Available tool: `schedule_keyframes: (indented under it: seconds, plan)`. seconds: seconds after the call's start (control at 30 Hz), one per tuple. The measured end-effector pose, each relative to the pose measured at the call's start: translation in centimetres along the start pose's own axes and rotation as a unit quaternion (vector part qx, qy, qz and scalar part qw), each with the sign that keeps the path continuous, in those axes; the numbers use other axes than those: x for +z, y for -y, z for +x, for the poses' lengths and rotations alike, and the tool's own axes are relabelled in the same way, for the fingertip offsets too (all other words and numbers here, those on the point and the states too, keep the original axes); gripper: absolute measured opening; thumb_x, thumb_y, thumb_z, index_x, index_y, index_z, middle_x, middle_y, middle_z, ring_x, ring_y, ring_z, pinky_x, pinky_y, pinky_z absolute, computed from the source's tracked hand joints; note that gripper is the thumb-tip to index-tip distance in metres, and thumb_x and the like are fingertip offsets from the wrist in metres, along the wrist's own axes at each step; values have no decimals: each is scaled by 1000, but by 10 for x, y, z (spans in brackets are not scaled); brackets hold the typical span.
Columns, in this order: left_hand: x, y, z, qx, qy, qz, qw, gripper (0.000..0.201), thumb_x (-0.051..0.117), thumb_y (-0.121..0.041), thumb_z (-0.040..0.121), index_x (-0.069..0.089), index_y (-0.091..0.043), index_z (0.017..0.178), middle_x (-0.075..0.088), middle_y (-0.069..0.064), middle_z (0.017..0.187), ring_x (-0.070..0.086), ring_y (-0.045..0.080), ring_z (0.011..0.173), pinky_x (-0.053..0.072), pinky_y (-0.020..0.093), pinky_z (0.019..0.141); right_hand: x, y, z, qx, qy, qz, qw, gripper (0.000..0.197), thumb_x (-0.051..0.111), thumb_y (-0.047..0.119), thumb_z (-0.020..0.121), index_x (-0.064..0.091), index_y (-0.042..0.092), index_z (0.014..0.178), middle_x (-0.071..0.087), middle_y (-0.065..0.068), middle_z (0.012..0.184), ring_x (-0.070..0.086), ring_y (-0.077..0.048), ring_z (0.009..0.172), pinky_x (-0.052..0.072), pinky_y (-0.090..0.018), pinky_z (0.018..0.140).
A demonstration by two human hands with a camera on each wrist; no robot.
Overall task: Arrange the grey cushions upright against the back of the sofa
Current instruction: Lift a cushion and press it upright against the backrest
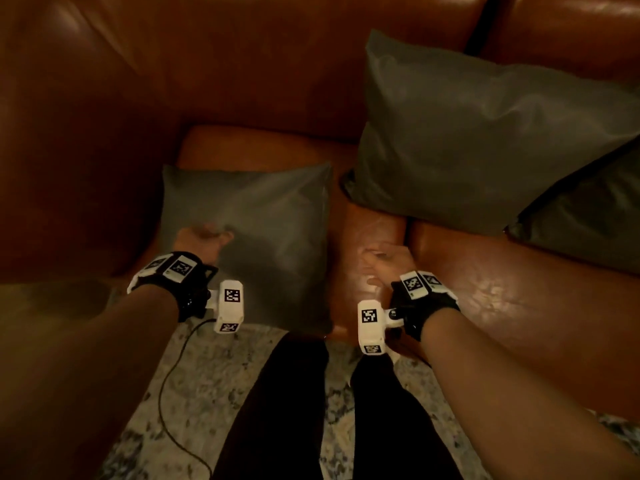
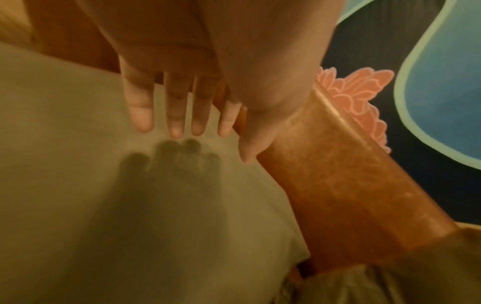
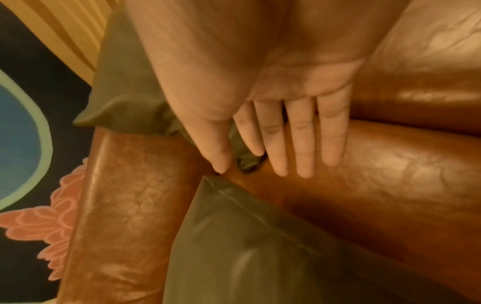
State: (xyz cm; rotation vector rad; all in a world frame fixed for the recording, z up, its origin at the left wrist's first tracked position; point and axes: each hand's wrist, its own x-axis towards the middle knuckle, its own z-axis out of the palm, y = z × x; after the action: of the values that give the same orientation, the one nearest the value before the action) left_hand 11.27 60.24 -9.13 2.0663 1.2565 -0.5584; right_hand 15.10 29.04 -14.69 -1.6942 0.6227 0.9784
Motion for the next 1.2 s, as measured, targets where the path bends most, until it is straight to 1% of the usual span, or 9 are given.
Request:
schedule_keyframes:
  seconds: [0.1,0.17,0.3,0.4,0.5,0.7,0.83,0.97,1.2]
  plan:
    - [-16,19,12,-35,-17,-13,999,46,74,-37,87,69,-2,118,67,13,111,64,31,103,41,29,82,28,9,-3,-9,-10,-19,1000,47,74,30,98,68,9,139,77,-14,120,76,-27,105,64,-43,92]
    - [-28,29,27,-47,-22,-29,998,64,80,-49,75,67,-8,122,68,10,121,65,31,110,45,30,87,47,15,-5,-6,-23,-27,999,53,73,33,97,65,10,145,74,-10,129,73,-28,116,63,-35,81]
    - [-47,49,82,-44,-9,-42,998,105,88,-71,42,63,-22,130,67,3,130,65,28,117,49,40,104,96,29,-5,-1,-49,-49,998,74,79,37,92,51,11,156,63,-8,151,60,-27,138,51,-32,106]
    - [-57,68,131,-30,24,-59,998,137,88,-78,15,53,-31,140,63,-2,137,64,24,122,50,44,104,140,38,6,8,-49,-55,997,97,89,44,79,42,18,160,59,-4,153,59,-26,139,49,-24,97]
    - [-71,55,134,-17,71,-88,993,151,96,-62,21,28,-35,153,47,-2,152,50,27,136,42,49,111,176,46,19,42,-68,-106,991,149,91,69,52,10,31,170,33,-4,172,40,-32,155,38,-46,125]
    - [-60,48,148,2,113,-67,991,154,96,-59,27,13,-41,156,32,-1,160,39,29,144,35,50,116,201,61,42,119,-105,-192,968,167,91,73,50,-31,47,161,-3,-7,179,18,-43,162,26,-64,128]
    - [-55,53,157,-10,117,-59,991,151,95,-59,33,6,-47,155,23,1,164,34,33,146,34,53,116,202,65,45,123,-103,-206,965,168,90,75,47,-32,48,160,-4,-10,179,16,-45,163,26,-67,126]
    - [-57,63,164,12,106,-104,989,147,96,-56,25,23,-43,152,40,-3,155,44,27,140,37,42,113,202,67,49,124,-106,-212,964,170,92,72,48,-31,45,161,2,-13,178,20,-45,161,29,-66,126]
    - [-55,47,148,83,120,-171,974,111,96,-18,60,34,-32,150,51,-11,128,49,12,119,36,27,101,195,76,36,-2,-100,-105,989,140,99,44,62,13,24,170,39,-2,168,44,-26,152,34,-28,118]
